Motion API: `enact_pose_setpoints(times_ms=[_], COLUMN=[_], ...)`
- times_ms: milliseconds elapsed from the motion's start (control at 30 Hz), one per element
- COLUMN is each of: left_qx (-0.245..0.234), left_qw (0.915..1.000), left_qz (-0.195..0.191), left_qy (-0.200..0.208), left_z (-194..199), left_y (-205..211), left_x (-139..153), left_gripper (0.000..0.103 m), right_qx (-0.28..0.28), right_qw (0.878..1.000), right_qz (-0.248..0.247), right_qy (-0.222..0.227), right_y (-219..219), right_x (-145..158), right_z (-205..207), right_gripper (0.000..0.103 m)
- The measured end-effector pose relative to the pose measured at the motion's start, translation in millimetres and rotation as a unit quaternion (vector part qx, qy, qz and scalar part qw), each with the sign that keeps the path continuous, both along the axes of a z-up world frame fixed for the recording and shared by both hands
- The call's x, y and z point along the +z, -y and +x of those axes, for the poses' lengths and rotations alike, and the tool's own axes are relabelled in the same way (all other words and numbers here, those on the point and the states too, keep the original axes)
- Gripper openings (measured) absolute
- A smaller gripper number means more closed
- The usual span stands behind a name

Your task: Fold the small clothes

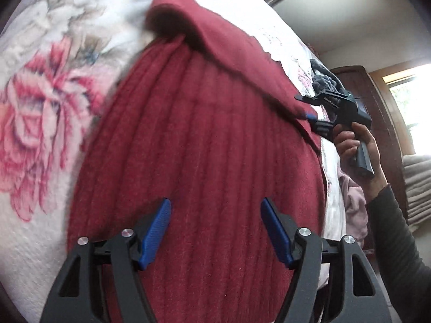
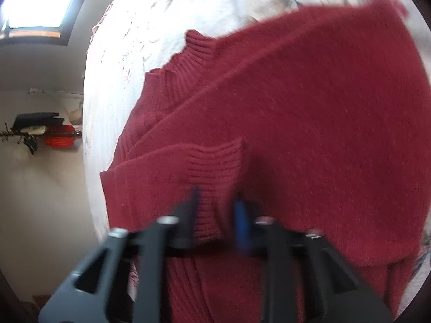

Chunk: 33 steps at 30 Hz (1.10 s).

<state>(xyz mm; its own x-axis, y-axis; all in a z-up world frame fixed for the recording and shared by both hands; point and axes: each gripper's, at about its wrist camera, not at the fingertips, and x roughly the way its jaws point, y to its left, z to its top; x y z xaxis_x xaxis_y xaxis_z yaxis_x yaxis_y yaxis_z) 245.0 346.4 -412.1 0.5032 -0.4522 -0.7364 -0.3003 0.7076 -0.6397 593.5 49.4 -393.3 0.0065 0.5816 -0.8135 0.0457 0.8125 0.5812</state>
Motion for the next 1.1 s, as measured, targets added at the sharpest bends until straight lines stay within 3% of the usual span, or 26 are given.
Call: enact_pose_setpoints(times_ms=[167, 300, 367, 700, 1000, 1100], left_qx=[0.0, 0.007, 0.008, 0.009, -0.019, -0.029], left_qw=[1.0, 0.9998, 0.9995, 0.9956, 0.9965, 0.9967], left_qz=[-0.001, -0.009, -0.009, 0.011, 0.004, 0.0], left_qy=[0.002, 0.015, 0.028, 0.092, 0.081, 0.076], left_z=[-2.1, -0.1, 2.8, 89.5, 181.8, 204.6], left_y=[-10.2, -23.1, -30.5, -77.3, -92.1, -90.0], left_x=[3.2, 16.7, 25.9, 76.2, 71.1, 64.2], left_gripper=[0.068, 0.068, 0.068, 0.068, 0.068, 0.068], right_qx=[-0.009, -0.023, -0.03, -0.053, -0.038, -0.02], right_qw=[0.998, 0.99, 0.987, 0.986, 0.985, 0.981], right_qz=[0.015, -0.014, -0.029, -0.065, -0.079, -0.105], right_qy=[0.068, 0.138, 0.155, 0.142, 0.148, 0.159], right_y=[5.0, 36.0, 51.1, 101.5, 109.6, 109.7], right_x=[51.5, 97.2, 104.2, 55.7, 22.2, 15.1], right_z=[10.1, 10.9, 10.2, 9.7, 10.9, 10.9], right_gripper=[0.005, 0.005, 0.005, 0.005, 0.006, 0.017])
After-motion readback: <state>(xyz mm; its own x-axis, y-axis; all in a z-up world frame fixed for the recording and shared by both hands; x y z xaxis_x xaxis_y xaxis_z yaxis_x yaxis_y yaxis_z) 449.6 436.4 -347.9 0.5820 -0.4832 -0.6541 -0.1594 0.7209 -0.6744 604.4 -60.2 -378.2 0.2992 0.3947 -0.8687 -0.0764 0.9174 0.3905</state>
